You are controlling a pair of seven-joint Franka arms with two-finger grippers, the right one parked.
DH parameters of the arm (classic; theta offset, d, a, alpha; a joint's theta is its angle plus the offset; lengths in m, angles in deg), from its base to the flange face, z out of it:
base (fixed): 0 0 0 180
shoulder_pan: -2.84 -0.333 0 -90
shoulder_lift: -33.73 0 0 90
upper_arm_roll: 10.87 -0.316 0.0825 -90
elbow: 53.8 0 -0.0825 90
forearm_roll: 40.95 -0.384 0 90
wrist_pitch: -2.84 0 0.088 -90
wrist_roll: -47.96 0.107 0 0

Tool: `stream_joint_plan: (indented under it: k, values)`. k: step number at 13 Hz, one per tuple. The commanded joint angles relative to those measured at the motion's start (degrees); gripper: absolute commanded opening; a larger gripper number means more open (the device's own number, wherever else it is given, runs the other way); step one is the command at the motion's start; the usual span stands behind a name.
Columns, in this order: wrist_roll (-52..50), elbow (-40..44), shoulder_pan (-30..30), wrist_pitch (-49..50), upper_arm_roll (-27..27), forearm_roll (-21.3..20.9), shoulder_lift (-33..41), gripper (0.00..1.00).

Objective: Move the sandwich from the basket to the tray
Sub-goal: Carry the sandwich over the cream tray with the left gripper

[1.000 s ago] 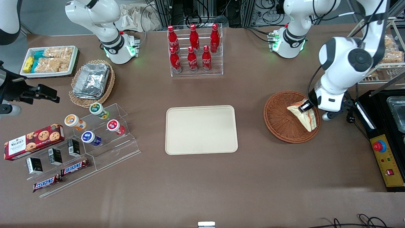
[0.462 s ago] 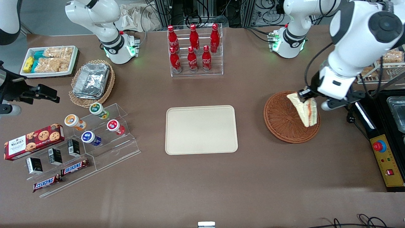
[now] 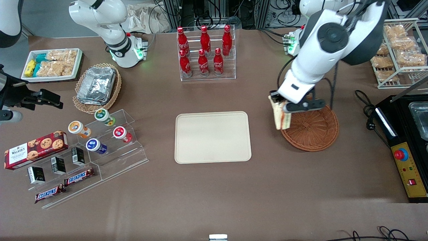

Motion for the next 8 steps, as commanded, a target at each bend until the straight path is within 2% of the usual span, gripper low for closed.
stream_joint_plan:
  k: [1,4,5,6,8]
  values:
    - [-1.4,1.4,3.6,-5.5,0.6,-1.0,-7.5,0.00]
    - [-5.3,1.7,7.4,-12.4,0.5,-8.1,-16.0,0.00]
    - [-9.6,1.9,8.5,-13.8,0.5,-14.0,-19.3,0.00]
    - [-13.0,1.9,8.6,-14.7,0.6,-18.2,-21.8,0.00]
    - [-16.1,2.1,8.7,-17.2,0.7,-22.1,-26.1,0.00]
